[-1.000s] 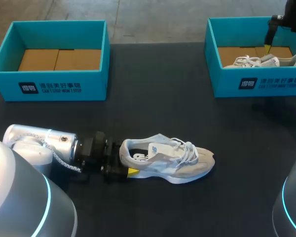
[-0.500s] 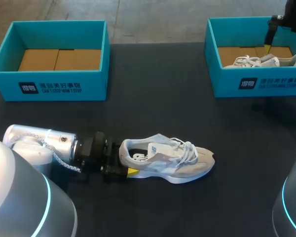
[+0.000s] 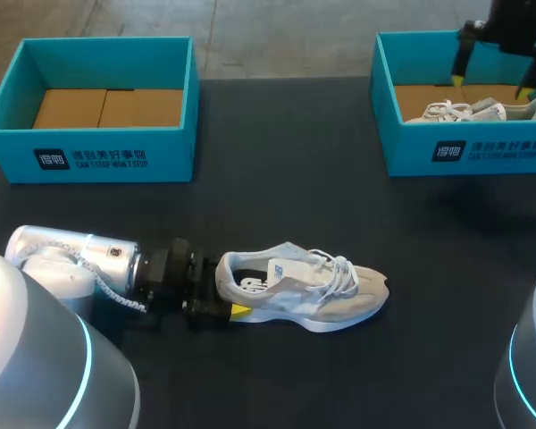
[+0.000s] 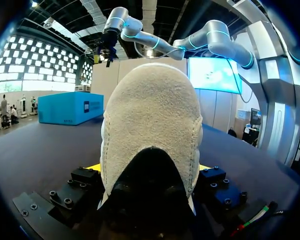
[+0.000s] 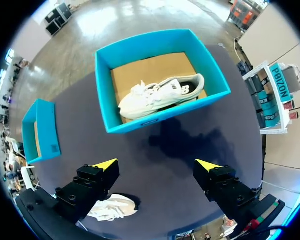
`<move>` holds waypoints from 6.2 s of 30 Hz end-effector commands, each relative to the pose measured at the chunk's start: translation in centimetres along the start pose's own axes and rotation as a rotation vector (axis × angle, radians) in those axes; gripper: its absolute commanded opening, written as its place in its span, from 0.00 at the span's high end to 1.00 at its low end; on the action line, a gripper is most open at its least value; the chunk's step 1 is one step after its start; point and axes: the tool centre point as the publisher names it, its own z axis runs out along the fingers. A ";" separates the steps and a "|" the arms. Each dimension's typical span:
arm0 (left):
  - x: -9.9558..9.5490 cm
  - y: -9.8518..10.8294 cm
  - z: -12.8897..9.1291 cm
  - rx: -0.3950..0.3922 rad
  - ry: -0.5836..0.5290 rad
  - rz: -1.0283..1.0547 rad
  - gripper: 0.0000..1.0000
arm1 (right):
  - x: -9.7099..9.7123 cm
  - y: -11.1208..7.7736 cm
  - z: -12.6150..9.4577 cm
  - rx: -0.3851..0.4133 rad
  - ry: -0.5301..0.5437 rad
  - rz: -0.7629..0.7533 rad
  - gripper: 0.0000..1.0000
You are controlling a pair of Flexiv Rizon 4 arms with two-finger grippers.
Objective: Take the shoe out of the shoebox, open the shoe tongue, remove and reinsert the insole, then place the shoe into the shoebox
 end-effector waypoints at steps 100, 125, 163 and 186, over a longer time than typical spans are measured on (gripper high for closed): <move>-0.3 0.3 0.0 0.000 -0.001 0.001 1.00 | 25.3 -32.6 9.2 -0.005 -0.093 -0.063 0.00; -0.3 0.3 0.0 0.000 -0.001 0.001 1.00 | 24.8 -33.5 12.3 -0.113 -0.225 0.052 0.00; -0.3 0.3 0.0 0.000 -0.001 0.001 1.00 | 20.6 -31.7 14.8 -0.228 -0.198 0.217 0.00; -0.3 0.3 0.0 0.000 -0.001 0.001 1.00 | 19.5 -30.2 14.2 -0.247 -0.168 0.249 0.00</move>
